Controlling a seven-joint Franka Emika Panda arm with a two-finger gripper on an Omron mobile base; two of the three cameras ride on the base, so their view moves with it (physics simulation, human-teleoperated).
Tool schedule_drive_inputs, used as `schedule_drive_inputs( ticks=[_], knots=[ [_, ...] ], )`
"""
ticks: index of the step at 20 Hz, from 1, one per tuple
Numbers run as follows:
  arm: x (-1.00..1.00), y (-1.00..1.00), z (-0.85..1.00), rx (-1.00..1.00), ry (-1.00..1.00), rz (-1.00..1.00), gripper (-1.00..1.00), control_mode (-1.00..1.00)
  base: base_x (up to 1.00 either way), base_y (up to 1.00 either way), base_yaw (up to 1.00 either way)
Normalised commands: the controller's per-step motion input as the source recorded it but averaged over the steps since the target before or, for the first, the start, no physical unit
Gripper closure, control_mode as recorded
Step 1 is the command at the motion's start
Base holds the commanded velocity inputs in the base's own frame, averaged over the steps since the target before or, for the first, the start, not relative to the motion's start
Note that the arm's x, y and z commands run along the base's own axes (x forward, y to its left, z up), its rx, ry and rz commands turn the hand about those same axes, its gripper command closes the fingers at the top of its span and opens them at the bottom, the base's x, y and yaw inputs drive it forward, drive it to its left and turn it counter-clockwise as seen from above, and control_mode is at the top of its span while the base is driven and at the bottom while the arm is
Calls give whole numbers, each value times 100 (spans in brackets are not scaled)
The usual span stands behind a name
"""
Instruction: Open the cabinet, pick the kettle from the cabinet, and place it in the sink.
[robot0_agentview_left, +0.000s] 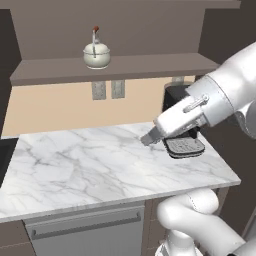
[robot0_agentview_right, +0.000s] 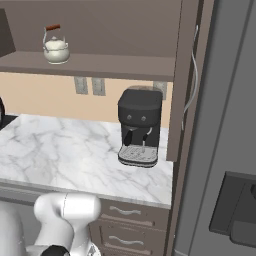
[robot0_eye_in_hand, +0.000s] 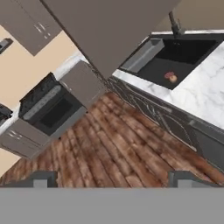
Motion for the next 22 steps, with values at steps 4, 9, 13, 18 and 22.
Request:
schedule_drive_inputs(
  ticks=[4, 9, 13, 18, 22],
  knots=[
    [-42, -52, 0, -11, -35, -11, -100, -100, 0, 0, 0],
    [-18, -27, 21, -9, -21, -13, -100, -100, 0, 0, 0],
    [-9, -7, 44, 0, -5, -5, -100, -100, 0, 0, 0],
    [-19, -3, 22, -4, -6, 0, -100, -100, 0, 0, 0],
    [-9, -11, -32, -13, -16, -1, -100, -100, 0, 0, 0]
  ],
)
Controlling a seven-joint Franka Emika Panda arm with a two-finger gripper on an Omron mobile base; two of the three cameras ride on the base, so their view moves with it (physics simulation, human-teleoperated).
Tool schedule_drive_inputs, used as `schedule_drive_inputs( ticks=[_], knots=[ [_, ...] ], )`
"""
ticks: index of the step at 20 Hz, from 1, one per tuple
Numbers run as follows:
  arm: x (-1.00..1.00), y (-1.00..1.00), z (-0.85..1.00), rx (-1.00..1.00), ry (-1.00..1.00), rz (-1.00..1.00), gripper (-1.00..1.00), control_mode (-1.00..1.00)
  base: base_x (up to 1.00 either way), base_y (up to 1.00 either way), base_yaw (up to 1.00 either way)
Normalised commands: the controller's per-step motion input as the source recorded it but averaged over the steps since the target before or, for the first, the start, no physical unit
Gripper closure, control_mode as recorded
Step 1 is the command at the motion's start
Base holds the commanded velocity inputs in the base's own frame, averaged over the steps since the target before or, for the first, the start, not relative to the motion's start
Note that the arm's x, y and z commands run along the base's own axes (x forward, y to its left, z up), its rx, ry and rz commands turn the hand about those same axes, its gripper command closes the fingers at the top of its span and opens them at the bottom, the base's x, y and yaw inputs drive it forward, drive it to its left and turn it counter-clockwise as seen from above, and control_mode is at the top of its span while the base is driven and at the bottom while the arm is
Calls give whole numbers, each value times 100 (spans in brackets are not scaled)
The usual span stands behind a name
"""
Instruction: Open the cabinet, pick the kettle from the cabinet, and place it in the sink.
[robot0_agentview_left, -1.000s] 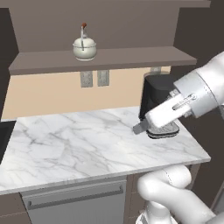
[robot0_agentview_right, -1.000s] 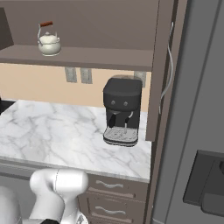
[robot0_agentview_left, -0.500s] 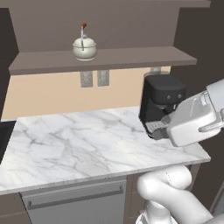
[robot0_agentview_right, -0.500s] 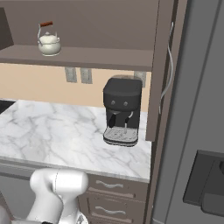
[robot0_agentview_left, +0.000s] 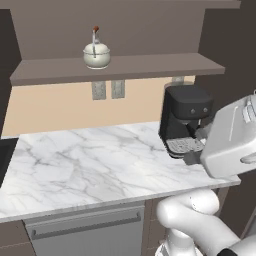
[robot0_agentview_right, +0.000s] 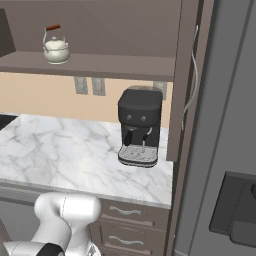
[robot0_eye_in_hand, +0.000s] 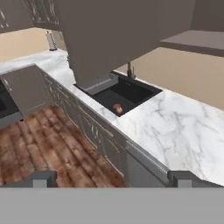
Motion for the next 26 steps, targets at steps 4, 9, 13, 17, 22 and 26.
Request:
schedule_drive_inputs(
  ticks=[4, 9, 13, 17, 22, 26],
  knots=[
    [27, -22, -29, -4, -7, -9, -100, -100, 0, 0, 0],
    [30, -21, 3, 0, -18, -7, -100, -100, 0, 0, 0],
    [2, -12, 9, 0, -17, -4, -100, -100, 0, 0, 0],
    [30, 0, 0, -1, -5, -1, -100, -100, 0, 0, 0],
    [21, -1, 8, 0, -19, -4, -100, -100, 0, 0, 0],
    [16, 0, 4, 0, -20, -3, -100, -100, 0, 0, 0]
  ],
)
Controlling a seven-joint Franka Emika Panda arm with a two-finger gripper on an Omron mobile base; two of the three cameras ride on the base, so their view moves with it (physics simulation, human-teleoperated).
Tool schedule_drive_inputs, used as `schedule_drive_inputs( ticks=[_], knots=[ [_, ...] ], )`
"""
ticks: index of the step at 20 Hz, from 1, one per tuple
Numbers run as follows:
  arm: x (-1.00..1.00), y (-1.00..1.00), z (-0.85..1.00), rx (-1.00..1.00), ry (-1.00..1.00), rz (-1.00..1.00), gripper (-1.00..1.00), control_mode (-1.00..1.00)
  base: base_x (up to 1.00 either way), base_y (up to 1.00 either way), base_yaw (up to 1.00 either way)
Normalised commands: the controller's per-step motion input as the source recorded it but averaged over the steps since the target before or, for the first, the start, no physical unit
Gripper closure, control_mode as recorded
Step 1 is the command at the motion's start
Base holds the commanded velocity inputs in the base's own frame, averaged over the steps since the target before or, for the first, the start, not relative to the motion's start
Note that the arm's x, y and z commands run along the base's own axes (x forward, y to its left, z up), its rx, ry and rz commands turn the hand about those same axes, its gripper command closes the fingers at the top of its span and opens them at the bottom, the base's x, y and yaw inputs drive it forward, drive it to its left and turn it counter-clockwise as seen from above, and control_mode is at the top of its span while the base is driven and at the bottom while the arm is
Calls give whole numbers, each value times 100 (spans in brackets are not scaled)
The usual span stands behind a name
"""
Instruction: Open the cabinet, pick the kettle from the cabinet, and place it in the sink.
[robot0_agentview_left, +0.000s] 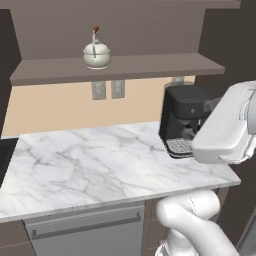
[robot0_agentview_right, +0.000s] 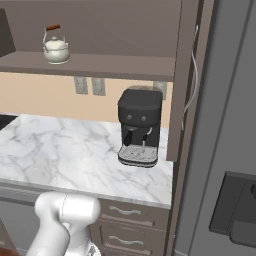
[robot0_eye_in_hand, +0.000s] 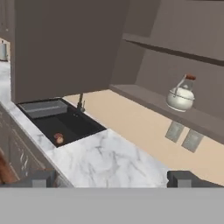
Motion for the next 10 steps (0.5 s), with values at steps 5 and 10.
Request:
schedule_drive_inputs(
  ticks=[5, 10],
  knots=[
    [12, 0, 7, 0, -22, -7, -100, -100, 0, 0, 0],
    [12, 0, 22, 10, -11, -12, -100, -100, 0, 0, 0]
  ],
)
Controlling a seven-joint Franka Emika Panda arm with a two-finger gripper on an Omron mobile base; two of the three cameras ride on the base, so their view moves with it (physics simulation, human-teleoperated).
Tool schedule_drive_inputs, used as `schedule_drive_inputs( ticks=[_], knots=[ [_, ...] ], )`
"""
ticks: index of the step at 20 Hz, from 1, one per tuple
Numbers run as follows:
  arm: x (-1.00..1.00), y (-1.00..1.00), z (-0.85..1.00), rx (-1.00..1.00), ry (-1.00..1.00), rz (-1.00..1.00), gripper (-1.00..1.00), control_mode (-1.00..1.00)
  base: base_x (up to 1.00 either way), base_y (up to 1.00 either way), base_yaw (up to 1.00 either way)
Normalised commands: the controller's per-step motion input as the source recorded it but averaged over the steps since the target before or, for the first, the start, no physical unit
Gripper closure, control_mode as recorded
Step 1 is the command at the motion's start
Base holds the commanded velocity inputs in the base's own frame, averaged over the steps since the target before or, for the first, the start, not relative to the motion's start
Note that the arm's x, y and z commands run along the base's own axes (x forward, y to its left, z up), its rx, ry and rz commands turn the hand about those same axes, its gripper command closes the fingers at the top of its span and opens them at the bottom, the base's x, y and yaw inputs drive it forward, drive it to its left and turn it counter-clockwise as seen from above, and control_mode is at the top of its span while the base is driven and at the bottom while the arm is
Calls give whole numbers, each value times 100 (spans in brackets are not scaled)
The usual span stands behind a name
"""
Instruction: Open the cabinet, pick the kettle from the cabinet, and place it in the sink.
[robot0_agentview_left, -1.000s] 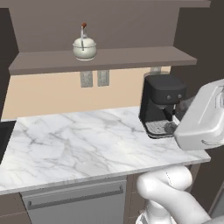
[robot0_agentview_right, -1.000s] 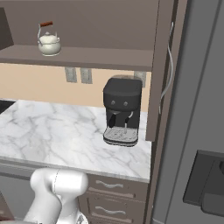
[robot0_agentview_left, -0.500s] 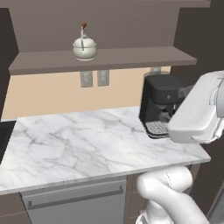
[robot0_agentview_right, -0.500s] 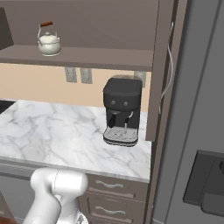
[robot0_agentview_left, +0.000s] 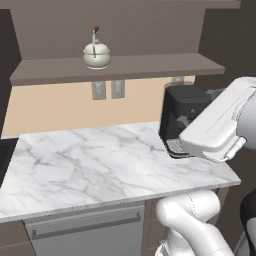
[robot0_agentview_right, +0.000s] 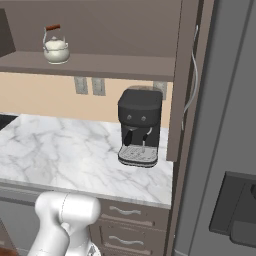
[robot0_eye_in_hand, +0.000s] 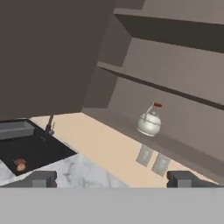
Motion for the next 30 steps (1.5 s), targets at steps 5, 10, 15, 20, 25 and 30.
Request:
schedule_drive_inputs(
  ticks=[5, 10, 15, 20, 25, 30],
  knots=[
    [3, 0, 39, 12, -7, -5, -100, -100, 0, 0, 0],
    [5, -7, 14, 5, -6, -3, -100, -100, 0, 0, 0],
    [28, -21, -4, 10, 0, -4, -100, -100, 0, 0, 0],
    [28, -5, 8, 13, 3, -6, -100, -100, 0, 0, 0],
    [22, 0, 19, 3, 13, -5, -100, -100, 0, 0, 0],
    [22, -2, 24, 0, 26, -3, -100, -100, 0, 0, 0]
  ],
)
